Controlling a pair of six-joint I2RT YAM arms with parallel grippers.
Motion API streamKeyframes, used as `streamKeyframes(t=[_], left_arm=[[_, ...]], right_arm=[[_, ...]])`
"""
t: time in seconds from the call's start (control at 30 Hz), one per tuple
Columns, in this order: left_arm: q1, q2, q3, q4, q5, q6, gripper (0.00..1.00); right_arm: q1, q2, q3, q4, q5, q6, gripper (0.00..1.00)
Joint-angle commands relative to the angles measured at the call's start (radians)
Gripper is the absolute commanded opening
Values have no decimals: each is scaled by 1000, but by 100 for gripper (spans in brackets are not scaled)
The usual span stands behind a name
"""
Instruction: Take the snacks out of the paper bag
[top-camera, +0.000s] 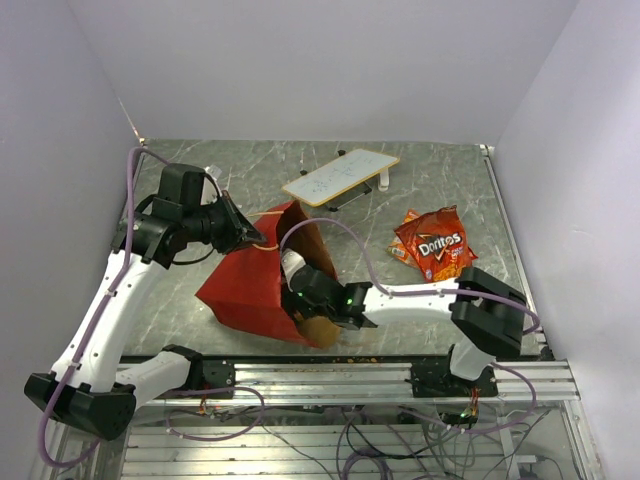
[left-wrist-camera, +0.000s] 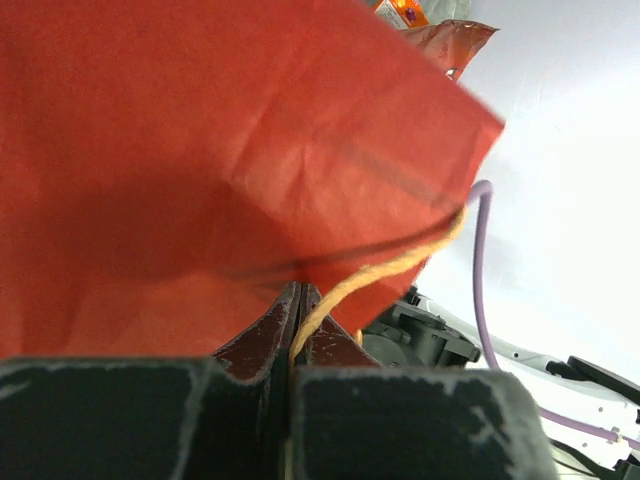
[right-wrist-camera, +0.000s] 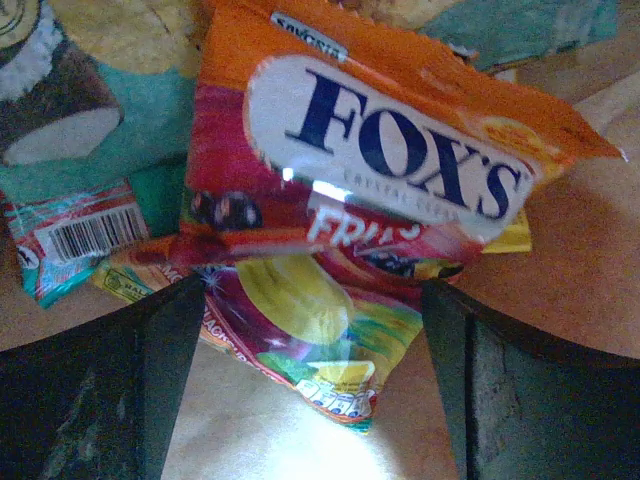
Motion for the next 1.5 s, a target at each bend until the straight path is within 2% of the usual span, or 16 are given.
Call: streamKeyframes(t=[0.0, 0.1, 0.37, 0.53, 0.8, 1.03, 1.2, 1.47], left_arm=[[7, -11, 8, 21, -5, 4, 7], [8, -14, 12, 27, -8, 2, 7], [8, -17, 2, 42, 0, -1, 7], [8, -7, -10, 45, -5, 8, 7], [8, -16, -18, 59, -7, -13, 7], [10, 1, -6, 67, -6, -10, 7], [10, 6, -9, 69, 0, -7, 7], [10, 29, 30, 33, 9, 15, 7]], right_arm=[[6, 73, 47, -12, 8, -20, 87], [5, 102, 70, -16, -7, -11, 73], [5, 26, 38, 1, 3, 7, 17], [5, -38, 12, 13, 30, -5, 0], [6, -155, -20, -13, 102, -21, 0], [6, -255, -28, -24, 90, -71, 0], [4, -245, -45, -2, 113, -41, 1], [2, -100, 28, 56, 102, -28, 39]])
